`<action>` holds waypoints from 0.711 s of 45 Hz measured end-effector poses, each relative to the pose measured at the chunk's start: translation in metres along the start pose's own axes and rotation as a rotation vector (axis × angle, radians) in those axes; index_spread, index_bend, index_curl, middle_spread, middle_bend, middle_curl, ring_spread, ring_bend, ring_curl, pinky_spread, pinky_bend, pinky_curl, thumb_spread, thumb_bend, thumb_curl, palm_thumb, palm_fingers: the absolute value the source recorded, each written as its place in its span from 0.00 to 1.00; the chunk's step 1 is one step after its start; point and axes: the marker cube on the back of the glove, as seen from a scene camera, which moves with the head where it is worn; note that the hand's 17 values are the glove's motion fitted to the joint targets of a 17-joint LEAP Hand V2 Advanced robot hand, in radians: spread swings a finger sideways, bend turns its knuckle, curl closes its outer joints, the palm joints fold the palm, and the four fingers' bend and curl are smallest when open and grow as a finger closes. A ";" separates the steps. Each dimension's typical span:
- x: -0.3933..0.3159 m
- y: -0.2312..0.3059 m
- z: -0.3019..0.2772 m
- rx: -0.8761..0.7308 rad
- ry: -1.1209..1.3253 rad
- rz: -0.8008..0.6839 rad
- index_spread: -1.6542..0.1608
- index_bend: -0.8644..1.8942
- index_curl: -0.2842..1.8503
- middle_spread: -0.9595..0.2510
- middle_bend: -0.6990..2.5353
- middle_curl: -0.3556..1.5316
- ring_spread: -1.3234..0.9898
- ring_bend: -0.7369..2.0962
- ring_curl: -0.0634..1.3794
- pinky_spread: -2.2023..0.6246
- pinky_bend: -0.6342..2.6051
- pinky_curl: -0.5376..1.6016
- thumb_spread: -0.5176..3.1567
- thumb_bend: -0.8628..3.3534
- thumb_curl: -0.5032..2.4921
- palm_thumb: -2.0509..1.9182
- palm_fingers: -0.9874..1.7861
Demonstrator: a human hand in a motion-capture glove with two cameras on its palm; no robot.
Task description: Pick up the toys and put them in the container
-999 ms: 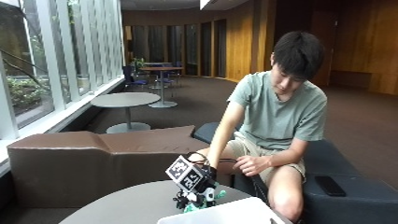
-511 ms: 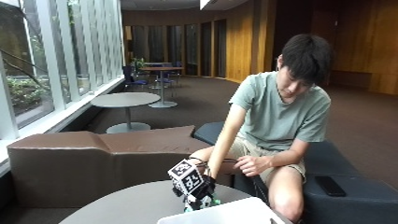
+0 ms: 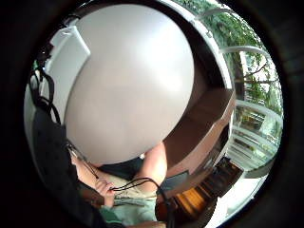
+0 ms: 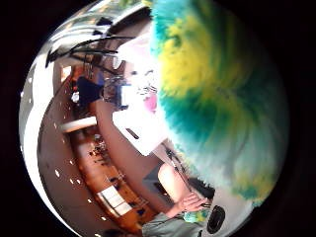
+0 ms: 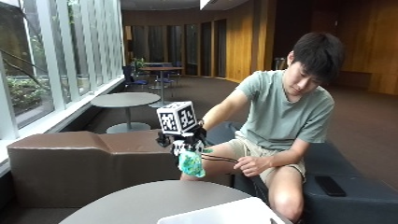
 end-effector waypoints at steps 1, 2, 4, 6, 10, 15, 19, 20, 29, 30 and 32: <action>-0.010 -0.002 -0.011 0.020 0.006 -0.013 0.74 0.61 0.23 0.58 0.55 0.65 0.44 0.77 0.50 0.64 0.60 0.51 0.43 0.26 0.40 0.67 0.76; -0.021 -0.004 -0.021 0.035 0.011 -0.026 0.74 0.61 0.23 0.58 0.55 0.66 0.44 0.77 0.50 0.64 0.60 0.51 0.43 0.26 0.41 0.67 0.76; -0.046 -0.007 -0.038 0.060 0.019 -0.055 0.74 0.62 0.24 0.58 0.55 0.66 0.44 0.77 0.50 0.64 0.60 0.51 0.42 0.26 0.41 0.67 0.76; -0.067 -0.009 -0.048 0.079 0.030 -0.080 0.74 0.63 0.25 0.58 0.56 0.67 0.44 0.77 0.51 0.64 0.60 0.52 0.42 0.26 0.42 0.67 0.75; -0.115 -0.012 -0.053 0.114 0.086 -0.126 0.74 0.65 0.26 0.58 0.56 0.67 0.44 0.78 0.50 0.64 0.61 0.52 0.41 0.25 0.43 0.67 0.75; -0.181 -0.018 -0.035 0.071 0.178 -0.184 0.73 0.65 0.26 0.58 0.56 0.68 0.44 0.78 0.50 0.63 0.61 0.53 0.40 0.25 0.44 0.67 0.72; -0.207 -0.023 -0.003 -0.046 0.277 -0.168 0.73 0.65 0.27 0.58 0.56 0.69 0.44 0.78 0.50 0.64 0.61 0.54 0.40 0.24 0.44 0.66 0.69; -0.209 -0.025 0.003 -0.091 0.312 -0.162 0.73 0.60 0.26 0.58 0.55 0.68 0.44 0.78 0.50 0.64 0.61 0.54 0.40 0.23 0.44 0.65 0.65; -0.211 -0.028 0.019 -0.140 0.325 -0.228 0.83 0.38 0.21 0.68 0.36 0.58 0.48 0.62 0.42 0.71 0.63 0.51 0.44 0.18 0.36 0.52 0.22; -0.210 -0.027 0.017 -0.132 0.321 -0.232 0.83 0.38 0.21 0.69 0.35 0.56 0.49 0.60 0.39 0.71 0.62 0.50 0.44 0.18 0.35 0.51 0.22; -0.206 -0.024 0.012 -0.123 0.312 -0.239 0.84 0.37 0.21 0.71 0.33 0.54 0.51 0.56 0.36 0.73 0.61 0.49 0.44 0.18 0.34 0.50 0.22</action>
